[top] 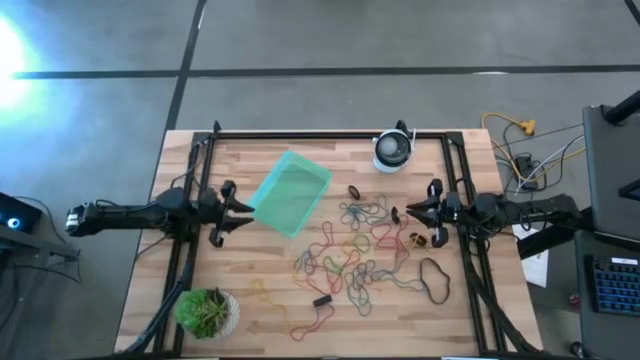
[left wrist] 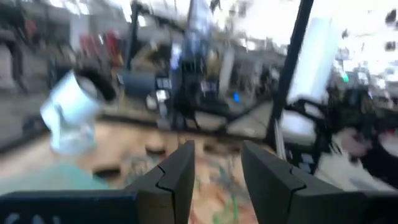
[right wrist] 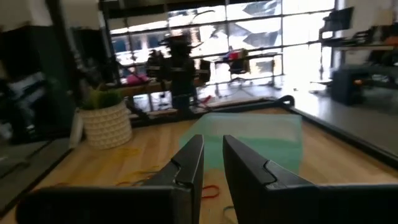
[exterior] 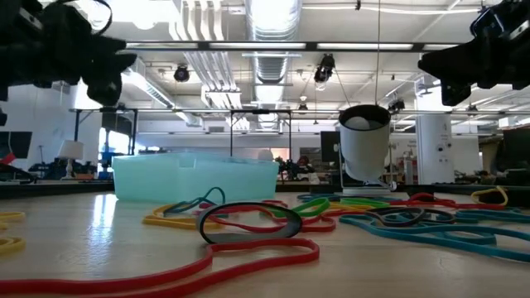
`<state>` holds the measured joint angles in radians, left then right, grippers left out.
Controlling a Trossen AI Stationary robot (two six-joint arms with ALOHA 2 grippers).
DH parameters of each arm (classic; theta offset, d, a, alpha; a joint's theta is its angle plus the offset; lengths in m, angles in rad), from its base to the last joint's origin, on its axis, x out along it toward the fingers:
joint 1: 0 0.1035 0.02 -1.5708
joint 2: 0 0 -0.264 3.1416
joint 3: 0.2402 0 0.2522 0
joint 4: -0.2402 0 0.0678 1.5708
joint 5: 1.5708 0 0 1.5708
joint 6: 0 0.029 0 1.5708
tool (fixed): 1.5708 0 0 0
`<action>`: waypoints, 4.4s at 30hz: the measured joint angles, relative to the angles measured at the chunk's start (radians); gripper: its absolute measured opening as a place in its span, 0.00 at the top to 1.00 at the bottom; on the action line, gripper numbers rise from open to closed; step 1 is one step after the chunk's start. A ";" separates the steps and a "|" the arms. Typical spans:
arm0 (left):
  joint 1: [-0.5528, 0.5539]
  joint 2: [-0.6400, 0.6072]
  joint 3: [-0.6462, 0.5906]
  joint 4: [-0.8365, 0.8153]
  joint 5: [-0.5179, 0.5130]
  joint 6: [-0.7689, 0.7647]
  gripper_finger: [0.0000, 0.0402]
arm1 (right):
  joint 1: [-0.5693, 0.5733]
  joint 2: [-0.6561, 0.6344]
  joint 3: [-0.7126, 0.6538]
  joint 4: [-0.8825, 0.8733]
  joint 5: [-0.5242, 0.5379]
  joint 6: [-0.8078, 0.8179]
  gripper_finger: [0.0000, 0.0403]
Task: Pick and place rubber bands into bin
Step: Put the blue rubber band into the green bin
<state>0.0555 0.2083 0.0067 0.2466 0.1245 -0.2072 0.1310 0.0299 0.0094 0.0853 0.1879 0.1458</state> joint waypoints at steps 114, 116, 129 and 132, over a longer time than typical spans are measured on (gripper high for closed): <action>-0.307 1.638 1.180 -0.797 -0.335 0.026 0.71 | 0.205 0.914 0.815 -0.820 -0.053 -0.093 0.87; -0.303 1.637 1.180 -0.798 -0.335 0.014 0.71 | 0.205 0.914 0.815 -0.813 -0.053 -0.094 0.87; -0.285 1.637 1.170 -0.805 -0.275 0.008 0.91 | 0.205 0.914 0.806 -0.811 -0.053 -0.094 0.87; -0.285 1.637 1.176 -0.805 -0.272 0.030 0.96 | 0.205 0.914 0.804 -0.811 -0.053 -0.094 0.87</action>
<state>-0.2291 1.8454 1.1823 -0.5587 -0.1471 -0.1770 0.3362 0.9440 0.8138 -0.7258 0.1352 0.0521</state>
